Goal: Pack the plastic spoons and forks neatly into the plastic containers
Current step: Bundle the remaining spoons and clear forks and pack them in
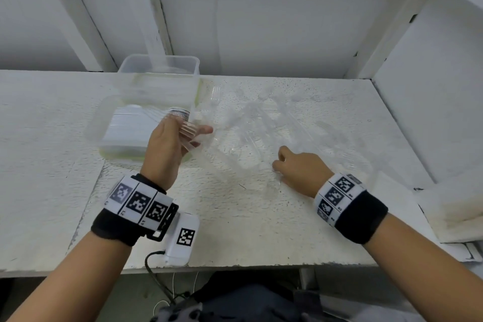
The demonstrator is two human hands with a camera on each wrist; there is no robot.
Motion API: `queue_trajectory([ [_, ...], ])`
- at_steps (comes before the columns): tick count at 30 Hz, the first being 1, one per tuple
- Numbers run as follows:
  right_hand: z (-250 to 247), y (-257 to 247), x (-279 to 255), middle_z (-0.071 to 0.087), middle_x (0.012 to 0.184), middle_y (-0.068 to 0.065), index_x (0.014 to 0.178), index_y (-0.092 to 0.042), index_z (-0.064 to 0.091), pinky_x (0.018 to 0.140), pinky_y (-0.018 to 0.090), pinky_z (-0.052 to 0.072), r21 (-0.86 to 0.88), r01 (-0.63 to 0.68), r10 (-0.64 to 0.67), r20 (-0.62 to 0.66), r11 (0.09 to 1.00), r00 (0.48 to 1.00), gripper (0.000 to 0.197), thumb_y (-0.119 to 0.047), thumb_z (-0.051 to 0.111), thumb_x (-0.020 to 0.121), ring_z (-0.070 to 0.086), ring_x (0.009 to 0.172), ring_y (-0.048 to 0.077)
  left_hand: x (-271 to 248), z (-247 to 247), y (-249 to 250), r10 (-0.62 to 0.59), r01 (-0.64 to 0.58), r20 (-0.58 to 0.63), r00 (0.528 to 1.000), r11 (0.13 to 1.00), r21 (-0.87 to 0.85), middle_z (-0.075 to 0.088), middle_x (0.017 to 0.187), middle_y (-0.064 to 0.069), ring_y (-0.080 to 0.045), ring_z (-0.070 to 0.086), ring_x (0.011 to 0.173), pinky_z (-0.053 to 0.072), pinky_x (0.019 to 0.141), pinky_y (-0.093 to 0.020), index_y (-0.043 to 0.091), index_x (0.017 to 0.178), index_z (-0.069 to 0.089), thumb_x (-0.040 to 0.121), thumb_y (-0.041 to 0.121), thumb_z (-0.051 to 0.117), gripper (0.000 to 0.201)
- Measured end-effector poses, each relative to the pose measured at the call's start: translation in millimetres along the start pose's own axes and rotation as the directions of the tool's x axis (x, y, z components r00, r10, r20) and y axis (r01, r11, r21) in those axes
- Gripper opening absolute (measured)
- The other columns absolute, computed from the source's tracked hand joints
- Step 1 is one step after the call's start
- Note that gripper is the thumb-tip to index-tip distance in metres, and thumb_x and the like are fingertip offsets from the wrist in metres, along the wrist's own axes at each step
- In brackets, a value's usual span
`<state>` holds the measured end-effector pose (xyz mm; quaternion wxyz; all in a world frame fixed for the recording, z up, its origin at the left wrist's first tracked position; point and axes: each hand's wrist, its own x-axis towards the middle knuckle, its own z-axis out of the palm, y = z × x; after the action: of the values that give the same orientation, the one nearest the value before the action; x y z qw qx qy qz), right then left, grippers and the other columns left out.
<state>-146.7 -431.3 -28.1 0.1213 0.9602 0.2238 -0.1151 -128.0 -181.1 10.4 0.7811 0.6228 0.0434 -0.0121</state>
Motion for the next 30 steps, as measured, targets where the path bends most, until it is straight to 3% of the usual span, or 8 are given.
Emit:
queue_trajectory([
  [5,6,0,-2,0.061,0.099,0.008,0.097,-0.011,0.067,0.042,0.015,0.02,0.274,0.148,-0.075,-0.261,0.95,0.962,0.013,-0.018,0.064,0.086,0.05,0.049,0.023,0,4,-5,-0.07,0.064,-0.052,0.996,0.993,-0.096,0.046,0.065,-0.004,-0.017,0.051,0.058,0.05,0.064,-0.029,0.015,0.083,0.039,0.102,0.034,0.031,0.027],
  [9,1,0,-9,0.064,0.087,-0.005,0.09,-0.013,0.069,0.054,0.008,0.038,0.617,0.193,0.17,-0.48,0.763,0.86,0.016,-0.024,0.057,0.09,0.055,0.064,-0.003,3,7,-10,-0.015,0.013,0.032,0.999,0.998,0.054,0.051,0.053,0.006,-0.008,0.049,0.048,0.042,0.062,-0.03,0.014,0.089,0.045,0.098,0.009,0.041,0.011],
  [14,-19,-2,-21,0.06,0.077,-0.006,0.085,-0.02,0.056,0.073,0.016,0.047,0.977,0.136,0.533,-0.205,0.166,0.821,0.019,-0.019,0.043,0.098,0.057,0.073,-0.004,5,29,-10,-0.109,0.1,0.072,0.991,0.988,0.116,0.053,0.056,0.0,-0.013,0.055,0.049,0.05,0.059,-0.031,0.02,0.088,0.045,0.102,0.025,0.033,0.019],
  [16,-26,-3,-24,0.059,0.071,0.0,0.087,-0.016,0.049,0.066,0.034,0.056,0.974,0.156,0.538,-0.043,-0.167,0.842,0.02,-0.021,0.036,0.101,0.064,0.068,0.011,8,41,-13,-0.145,0.116,0.097,0.985,0.961,0.251,0.051,0.05,0.002,-0.011,0.056,0.046,0.053,0.063,-0.034,0.022,0.088,0.044,0.101,0.036,0.032,0.023],
  [18,-31,-4,-28,0.056,0.07,0.004,0.089,-0.016,0.046,0.051,0.038,0.055,0.921,0.126,0.53,0.098,-0.369,0.842,0.02,-0.025,0.034,0.102,0.064,0.058,0.019,16,54,-14,-0.189,0.124,0.136,0.972,0.914,0.386,0.044,0.056,0.001,-0.011,0.049,0.046,0.053,0.061,-0.036,0.016,0.09,0.045,0.098,0.043,0.036,0.029],
  [22,-26,-7,-31,0.047,0.065,0.003,0.09,-0.018,0.046,0.042,0.029,0.047,0.879,0.081,0.578,0.237,-0.469,0.781,0.02,-0.026,0.032,0.102,0.05,0.045,0.013,46,91,-21,-0.149,-0.08,0.28,0.948,0.742,0.666,0.035,0.06,-0.003,-0.016,0.035,0.051,0.035,0.046,-0.022,0.011,0.075,0.048,0.093,0.026,0.053,0.024],
  [25,-20,-7,-35,0.041,0.061,0.002,0.093,-0.018,0.049,0.039,0.021,0.035,0.849,0.076,0.578,0.287,-0.523,0.764,0.021,-0.027,0.032,0.101,0.039,0.042,0.011,74,117,-33,-0.196,-0.09,0.245,0.949,0.577,0.812,0.035,0.055,0.0,-0.014,0.033,0.048,0.028,0.045,-0.022,0.015,0.055,0.033,0.089,0.022,0.057,0.042],
  [30,-12,-7,-43,0.042,0.058,0.0,0.095,-0.016,0.053,0.04,0.019,0.027,0.871,-0.017,0.566,0.335,-0.492,0.753,0.022,-0.03,0.037,0.1,0.036,0.043,0.011,95,138,-40,-0.316,-0.013,0.151,0.937,0.4,0.917,0.045,0.073,-0.002,-0.019,0.047,0.072,0.04,0.066,-0.027,0.01,0.075,0.043,0.088,0.039,0.061,0.035],
])
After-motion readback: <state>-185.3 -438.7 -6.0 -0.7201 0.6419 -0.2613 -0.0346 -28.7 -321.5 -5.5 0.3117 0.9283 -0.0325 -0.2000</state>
